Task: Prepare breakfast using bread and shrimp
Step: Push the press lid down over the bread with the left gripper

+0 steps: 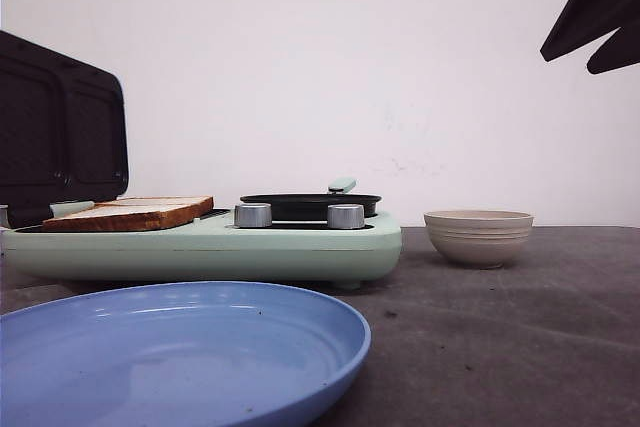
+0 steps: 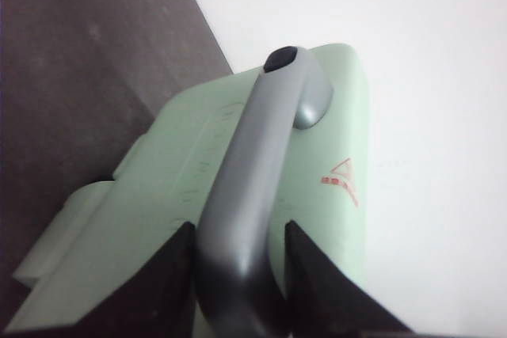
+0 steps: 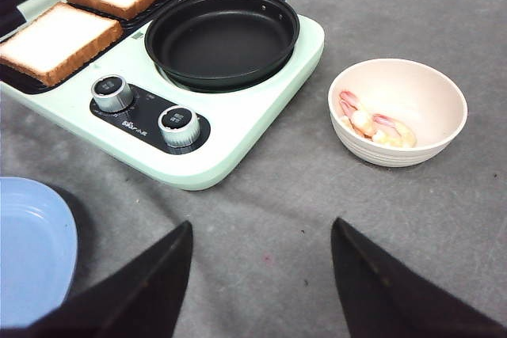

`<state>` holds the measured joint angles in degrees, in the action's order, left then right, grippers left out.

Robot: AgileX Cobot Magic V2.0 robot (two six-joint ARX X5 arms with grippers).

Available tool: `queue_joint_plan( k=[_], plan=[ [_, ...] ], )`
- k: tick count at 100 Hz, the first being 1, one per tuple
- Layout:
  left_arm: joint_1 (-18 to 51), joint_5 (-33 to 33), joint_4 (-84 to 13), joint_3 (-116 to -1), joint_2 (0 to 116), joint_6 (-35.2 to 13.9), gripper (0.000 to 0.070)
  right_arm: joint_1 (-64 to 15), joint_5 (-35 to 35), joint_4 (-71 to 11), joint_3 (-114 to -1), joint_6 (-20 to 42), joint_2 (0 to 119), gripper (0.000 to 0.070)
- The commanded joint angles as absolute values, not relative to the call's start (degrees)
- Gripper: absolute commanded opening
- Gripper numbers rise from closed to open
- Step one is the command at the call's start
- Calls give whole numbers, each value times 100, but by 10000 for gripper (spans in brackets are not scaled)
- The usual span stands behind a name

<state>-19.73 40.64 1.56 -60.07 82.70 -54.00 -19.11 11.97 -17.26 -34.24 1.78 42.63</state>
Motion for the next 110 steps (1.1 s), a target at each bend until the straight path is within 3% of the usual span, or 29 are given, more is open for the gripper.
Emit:
queue_joint_plan(
  k=[1,20,58,88,110],
  plan=[
    [-1778,3905,128,-6058,8440,-4880,4,-1931,1197,-1675,-3483,237,4296,337],
    [-1179,3601,-25,-6058,8440,-4488,4,-1931,1197,-1675,-3483,239,4296,337],
    [353,1671,-779,-6058,8676,-3361,4,-1933,1199,-1706,-3483,237,4296,337],
    [1260,928,-814,-6058,9570,-3142,4,-1933,1199,-1719,-3483,237,4296,337],
    [1546,838,-794,-6058,9953,-3041,4,-1933,1199,-1723,-3483,237,4296,337]
  ],
)
